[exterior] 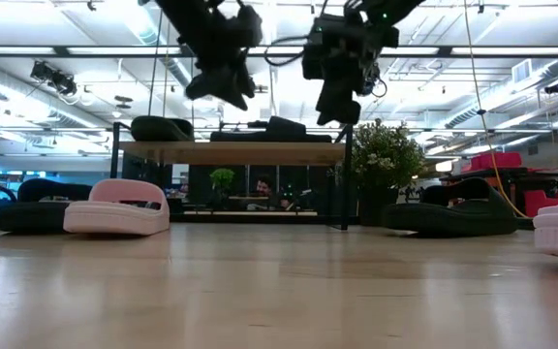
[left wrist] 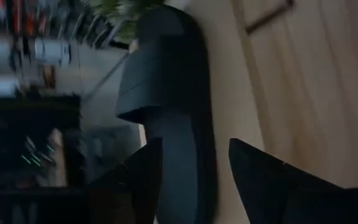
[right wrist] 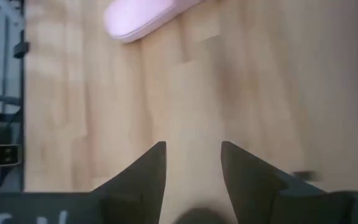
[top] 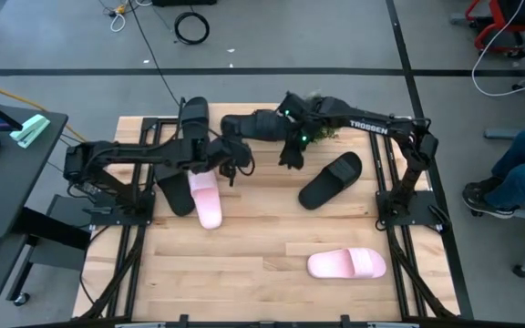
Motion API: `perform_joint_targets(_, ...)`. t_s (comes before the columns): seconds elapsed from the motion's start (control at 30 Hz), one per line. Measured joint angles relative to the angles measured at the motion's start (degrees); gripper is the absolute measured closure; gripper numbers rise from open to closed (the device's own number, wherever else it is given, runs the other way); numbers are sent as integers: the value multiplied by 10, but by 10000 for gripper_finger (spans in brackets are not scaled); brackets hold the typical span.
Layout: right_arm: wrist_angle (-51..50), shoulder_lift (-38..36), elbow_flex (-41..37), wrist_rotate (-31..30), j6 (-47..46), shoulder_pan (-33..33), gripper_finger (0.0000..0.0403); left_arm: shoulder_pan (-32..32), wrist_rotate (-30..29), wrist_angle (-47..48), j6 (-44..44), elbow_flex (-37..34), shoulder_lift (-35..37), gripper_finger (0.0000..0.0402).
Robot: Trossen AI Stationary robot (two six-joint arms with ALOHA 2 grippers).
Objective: Pick and place slides into the shelf
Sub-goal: Put the bottom left black slipper on the shelf
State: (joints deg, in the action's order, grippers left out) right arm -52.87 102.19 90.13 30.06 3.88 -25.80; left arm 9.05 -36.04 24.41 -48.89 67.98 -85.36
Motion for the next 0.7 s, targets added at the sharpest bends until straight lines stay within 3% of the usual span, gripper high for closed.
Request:
perform_joint_targets(0.17,-1,0,0,1,-33,48,245,37,8,-9,-77,-1,0,212)
perform_joint_targets(0.37,-14,-26,-1,-12,-92,88,252,81,86,-52,-120,-1,-7,221)
perform_joint_targets(0.57,-38,-118,0,-17,-53,131,253,100,115,-80,-138,-1,-20,238)
perform_joint_targets(0.7,-33,-206,-16,-58,-13,133,252,107,143,-107,-164,-1,-40,246)
